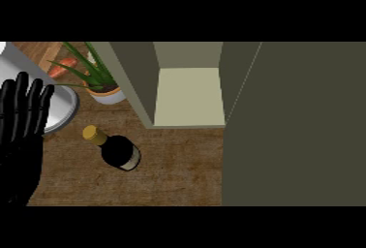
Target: Pick up the wine, place it into the cabinet and close the cabinet
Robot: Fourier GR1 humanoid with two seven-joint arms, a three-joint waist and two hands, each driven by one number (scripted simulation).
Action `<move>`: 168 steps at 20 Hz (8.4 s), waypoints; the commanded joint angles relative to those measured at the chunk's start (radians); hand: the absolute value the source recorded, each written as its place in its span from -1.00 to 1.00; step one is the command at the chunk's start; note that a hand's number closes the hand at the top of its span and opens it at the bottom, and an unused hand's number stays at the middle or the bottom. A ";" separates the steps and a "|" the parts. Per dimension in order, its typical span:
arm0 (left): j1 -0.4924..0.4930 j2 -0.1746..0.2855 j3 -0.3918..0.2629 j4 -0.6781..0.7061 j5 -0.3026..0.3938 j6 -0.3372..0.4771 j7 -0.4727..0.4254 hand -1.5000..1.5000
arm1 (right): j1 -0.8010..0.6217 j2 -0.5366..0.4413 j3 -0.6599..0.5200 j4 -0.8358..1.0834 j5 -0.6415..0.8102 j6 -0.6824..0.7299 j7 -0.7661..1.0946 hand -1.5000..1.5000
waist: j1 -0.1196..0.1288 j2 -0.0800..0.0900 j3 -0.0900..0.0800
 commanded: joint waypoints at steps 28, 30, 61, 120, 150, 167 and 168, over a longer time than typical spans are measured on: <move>-0.633 -0.092 -0.499 0.197 -0.368 0.779 0.831 -1.00 | 0.316 -0.046 0.285 -0.575 -0.136 0.101 0.379 -1.00 | 0.001 0.017 -0.012; -0.765 -0.092 -0.522 0.243 -0.423 0.833 0.961 -1.00 | 0.237 -0.033 0.256 -0.467 -0.138 0.094 0.352 -1.00 | 0.004 0.018 -0.012; -0.518 -0.039 -0.428 -0.063 -0.737 0.614 1.158 -1.00 | 0.232 -0.090 0.336 -0.670 -0.101 -0.014 0.555 -1.00 | 0.009 0.014 -0.013; 0.050 -0.012 0.005 0.625 0.093 0.373 -0.024 -1.00 | 0.249 -0.126 0.441 -0.673 -0.023 -0.080 0.495 -1.00 | -0.010 0.019 -0.014; -0.027 -0.092 0.036 1.073 0.475 0.227 -0.521 -1.00 | 0.209 -0.153 0.379 -0.680 -0.093 -0.081 0.545 -1.00 | -0.014 0.019 -0.014; -0.181 -0.087 0.053 1.206 0.504 0.177 -0.548 1.00 | 0.180 -0.171 0.290 -0.668 -0.163 -0.065 0.563 -1.00 | -0.002 0.021 -0.013; -0.195 -0.082 0.046 1.256 0.471 0.179 -0.595 1.00 | 0.158 -0.145 0.315 -0.646 -0.134 -0.084 0.561 -1.00 | -0.004 0.022 -0.013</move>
